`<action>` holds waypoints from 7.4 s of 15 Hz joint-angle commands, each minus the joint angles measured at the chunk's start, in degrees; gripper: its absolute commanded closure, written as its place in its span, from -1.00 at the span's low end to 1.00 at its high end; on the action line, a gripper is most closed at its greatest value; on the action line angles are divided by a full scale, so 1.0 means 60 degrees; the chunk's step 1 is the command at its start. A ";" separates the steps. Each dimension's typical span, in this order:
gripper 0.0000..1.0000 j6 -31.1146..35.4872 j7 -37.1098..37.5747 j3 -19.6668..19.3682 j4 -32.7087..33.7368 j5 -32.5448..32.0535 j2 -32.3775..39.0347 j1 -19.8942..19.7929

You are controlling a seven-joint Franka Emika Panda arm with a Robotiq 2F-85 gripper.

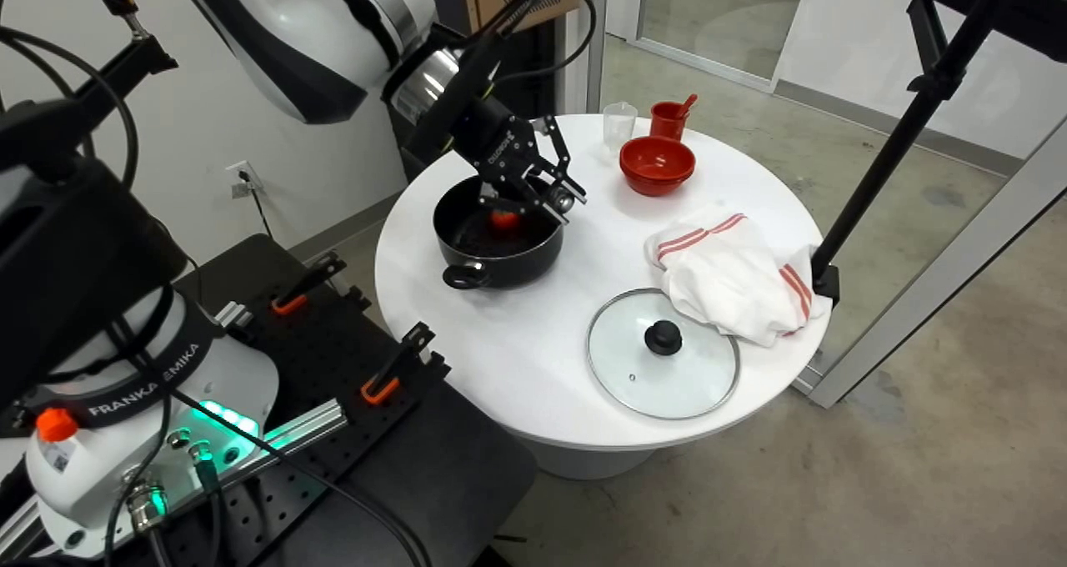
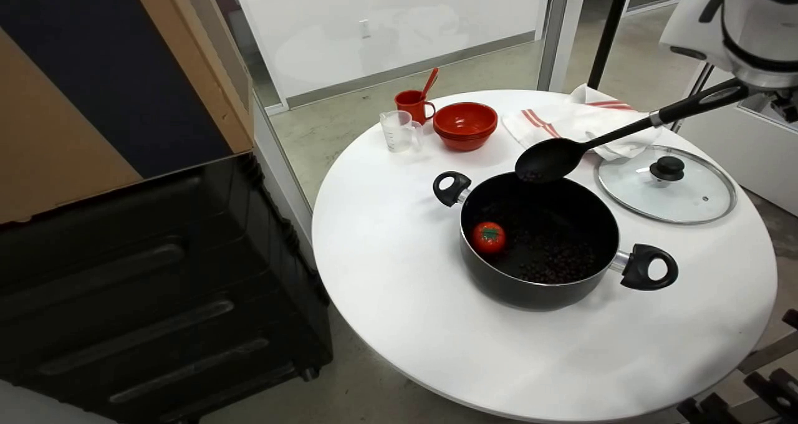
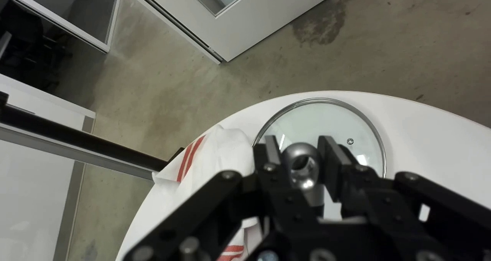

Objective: Stir the content in the pot with the spoon

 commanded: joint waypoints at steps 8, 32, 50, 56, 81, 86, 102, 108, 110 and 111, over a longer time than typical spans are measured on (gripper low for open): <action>0.85 0.0467 0.0693 0.0002 -0.1043 -0.1941 -0.0288 0.0276; 0.85 -0.1298 0.1908 0.1191 -0.1095 -0.9576 -0.0288 0.1291; 0.85 0.0556 0.2482 -0.0390 -0.0440 -0.9046 -0.0683 -0.0143; 0.85 0.0306 0.2322 -0.0560 -0.0917 -0.7512 -0.0658 -0.0259; 0.85 -0.1300 0.3074 -0.0179 -0.0919 -0.9374 0.0369 -0.0044; 0.85 -0.1298 0.3112 0.0048 -0.0919 -0.9319 0.0658 0.0013; 0.85 -0.2896 0.3141 0.1701 -0.0922 -0.9599 0.1172 0.1409; 0.85 -0.3179 0.3319 0.1875 -0.0924 -0.9591 0.1287 0.1528; 0.85 -0.3207 0.3323 0.1877 -0.0923 -0.9591 0.1217 0.1528; 0.85 -0.3235 0.3302 0.1905 -0.0929 -0.9591 0.1153 0.1556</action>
